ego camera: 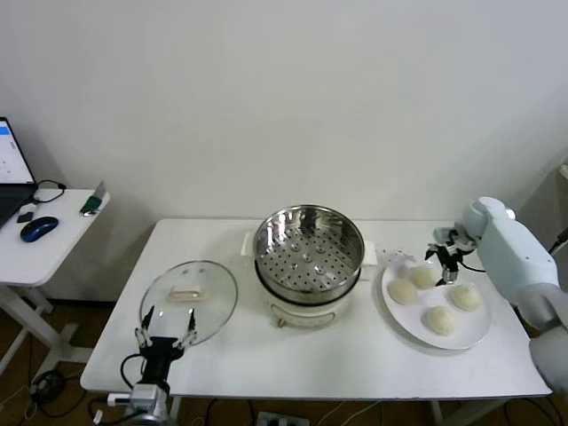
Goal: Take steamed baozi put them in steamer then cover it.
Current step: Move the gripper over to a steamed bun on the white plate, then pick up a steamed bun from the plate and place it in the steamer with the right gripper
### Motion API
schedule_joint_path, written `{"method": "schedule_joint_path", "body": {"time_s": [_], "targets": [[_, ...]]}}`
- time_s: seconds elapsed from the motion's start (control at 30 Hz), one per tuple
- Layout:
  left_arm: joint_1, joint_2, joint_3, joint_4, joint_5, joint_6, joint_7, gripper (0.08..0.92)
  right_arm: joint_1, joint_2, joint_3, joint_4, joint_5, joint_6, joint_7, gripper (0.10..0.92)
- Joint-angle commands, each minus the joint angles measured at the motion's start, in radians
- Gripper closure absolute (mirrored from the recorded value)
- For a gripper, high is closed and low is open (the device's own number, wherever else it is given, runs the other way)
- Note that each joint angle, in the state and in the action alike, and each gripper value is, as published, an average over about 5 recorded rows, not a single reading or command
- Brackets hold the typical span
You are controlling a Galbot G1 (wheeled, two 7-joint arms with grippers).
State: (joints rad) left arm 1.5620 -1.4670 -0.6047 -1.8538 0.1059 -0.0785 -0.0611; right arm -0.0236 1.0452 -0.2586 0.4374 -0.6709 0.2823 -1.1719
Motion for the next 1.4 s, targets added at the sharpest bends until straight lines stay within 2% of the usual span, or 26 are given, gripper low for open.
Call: {"method": "schedule_joint_path", "body": {"time_s": [0.03, 0.37, 0.73, 1.1, 1.23, 1.4], "targets": [[0.001, -0.003, 0.001, -0.004, -0.018, 0.009, -0.001, 0.177, 0.012, 0.039, 0.011, -0.037, -0.047, 0.004, 0.026, 0.203], [0.002, 0.004, -0.007, 0.001, -0.019, 0.007, -0.003, 0.177, 0.007, 0.047, 0.011, -0.047, -0.049, 0.002, 0.010, 0.210], [0.004, 0.000, -0.006, 0.003, -0.020, 0.006, -0.006, 0.177, 0.009, 0.049, 0.010, -0.050, -0.053, 0.008, -0.015, 0.303], [0.003, 0.001, -0.007, 0.003, -0.020, 0.006, -0.007, 0.177, 0.022, 0.043, 0.010, -0.041, -0.055, 0.029, -0.022, 0.330], [0.004, 0.002, -0.008, -0.001, -0.020, 0.007, -0.007, 0.177, 0.070, 0.023, -0.032, -0.010, -0.019, 0.064, -0.043, 0.330], [0.016, 0.001, -0.008, -0.012, -0.020, 0.005, -0.007, 0.177, 0.186, -0.014, -0.202, 0.077, 0.112, 0.120, -0.103, 0.332]]}}
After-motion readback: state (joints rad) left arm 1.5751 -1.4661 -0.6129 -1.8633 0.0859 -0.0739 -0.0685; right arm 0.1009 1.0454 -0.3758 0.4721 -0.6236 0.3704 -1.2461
